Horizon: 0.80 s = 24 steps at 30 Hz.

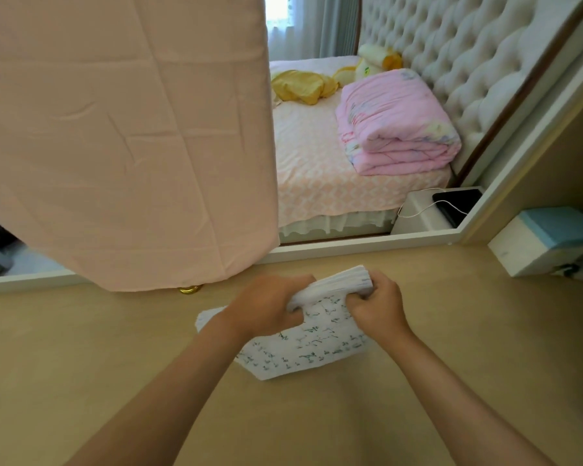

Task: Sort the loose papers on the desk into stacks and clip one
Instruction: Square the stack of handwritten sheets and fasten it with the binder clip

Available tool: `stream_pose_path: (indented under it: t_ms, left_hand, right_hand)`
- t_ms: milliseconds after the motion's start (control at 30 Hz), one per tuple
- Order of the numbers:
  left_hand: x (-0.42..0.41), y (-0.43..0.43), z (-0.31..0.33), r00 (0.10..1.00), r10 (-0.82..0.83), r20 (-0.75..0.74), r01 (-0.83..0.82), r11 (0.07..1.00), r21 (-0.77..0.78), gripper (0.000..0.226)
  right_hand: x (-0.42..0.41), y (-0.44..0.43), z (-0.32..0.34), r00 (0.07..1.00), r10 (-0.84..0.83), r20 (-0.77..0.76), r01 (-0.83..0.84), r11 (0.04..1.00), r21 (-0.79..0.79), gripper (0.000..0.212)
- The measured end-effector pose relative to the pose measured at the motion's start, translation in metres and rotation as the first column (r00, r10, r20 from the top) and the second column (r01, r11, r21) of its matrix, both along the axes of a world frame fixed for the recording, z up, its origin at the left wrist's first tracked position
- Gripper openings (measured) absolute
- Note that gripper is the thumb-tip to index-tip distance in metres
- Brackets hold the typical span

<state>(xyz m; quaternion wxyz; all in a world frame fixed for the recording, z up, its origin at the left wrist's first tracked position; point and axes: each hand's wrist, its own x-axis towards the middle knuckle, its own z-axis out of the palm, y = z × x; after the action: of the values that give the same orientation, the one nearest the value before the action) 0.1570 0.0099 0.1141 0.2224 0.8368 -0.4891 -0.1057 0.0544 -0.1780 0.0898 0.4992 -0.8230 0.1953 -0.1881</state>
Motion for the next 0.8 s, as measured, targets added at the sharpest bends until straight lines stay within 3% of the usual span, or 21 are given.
stream_pose_path:
  t_ms: [67, 133, 200, 233, 300, 333, 400, 467, 567, 633, 700, 800]
  left_hand:
    - [-0.004, 0.005, 0.003, 0.993, 0.05, -0.102, -0.055, 0.997, -0.046, 0.028]
    - [-0.003, 0.016, 0.006, 0.949, 0.141, -0.284, -0.18, 0.977, -0.115, 0.045]
    - [-0.001, 0.031, 0.01, 0.857, 0.199, -0.476, -0.312, 0.935, -0.17, 0.06]
    - [-0.001, 0.038, 0.011, 0.795, 0.206, -0.57, -0.369, 0.911, -0.185, 0.061]
    - [-0.004, 0.051, 0.007, 0.622, 0.204, -0.756, -0.49, 0.854, -0.173, 0.059]
    - [-0.005, 0.057, 0.003, 0.513, 0.198, -0.836, -0.557, 0.817, -0.148, 0.056]
    - [-0.011, 0.065, -0.013, 0.298, 0.196, -0.934, -0.652, 0.757, -0.049, 0.047]
    - [-0.02, 0.07, -0.035, 0.137, 0.223, -0.965, -0.696, 0.715, 0.066, 0.036]
    - [-0.035, 0.075, -0.071, 0.003, 0.337, -0.941, -0.702, 0.671, 0.238, 0.028]
    - [-0.045, 0.076, -0.097, -0.034, 0.438, -0.898, -0.69, 0.64, 0.338, 0.032]
    - [-0.057, 0.077, -0.123, -0.057, 0.494, -0.868, -0.693, 0.606, 0.391, 0.037]
    - [-0.072, 0.078, -0.148, -0.026, 0.553, -0.833, -0.694, 0.59, 0.413, 0.037]
  right_hand:
    - [-0.003, -0.011, 0.011, 0.995, 0.094, -0.022, -0.095, 0.995, -0.022, 0.041]
    - [-0.009, -0.027, 0.014, 0.996, 0.083, -0.041, -0.081, 0.996, 0.033, 0.05]
    - [-0.015, -0.038, 0.011, 0.997, -0.011, -0.07, 0.026, 0.973, 0.227, 0.082]
    - [-0.016, -0.041, 0.006, 0.997, -0.02, -0.069, 0.046, 0.916, 0.399, 0.104]
    - [-0.019, -0.044, -0.014, 0.998, 0.051, -0.035, -0.009, 0.67, 0.742, 0.123]
    - [-0.022, -0.038, -0.019, 0.989, 0.147, -0.006, -0.075, 0.538, 0.84, 0.113]
    - [-0.028, -0.013, -0.025, 0.937, 0.348, 0.034, -0.163, 0.347, 0.924, 0.068]
    - [-0.032, 0.001, -0.038, 0.926, 0.377, -0.01, -0.105, 0.282, 0.954, 0.056]
    - [-0.032, 0.008, -0.06, 0.884, 0.424, -0.194, 0.024, 0.373, 0.927, 0.048]
    - [-0.032, 0.013, -0.084, 0.771, 0.467, -0.432, 0.124, 0.556, 0.822, 0.051]
    - [-0.035, 0.015, -0.116, 0.66, 0.438, -0.61, 0.165, 0.708, 0.687, 0.07]
    - [-0.035, 0.028, -0.129, 0.661, 0.293, -0.691, 0.23, 0.798, 0.558, 0.044]
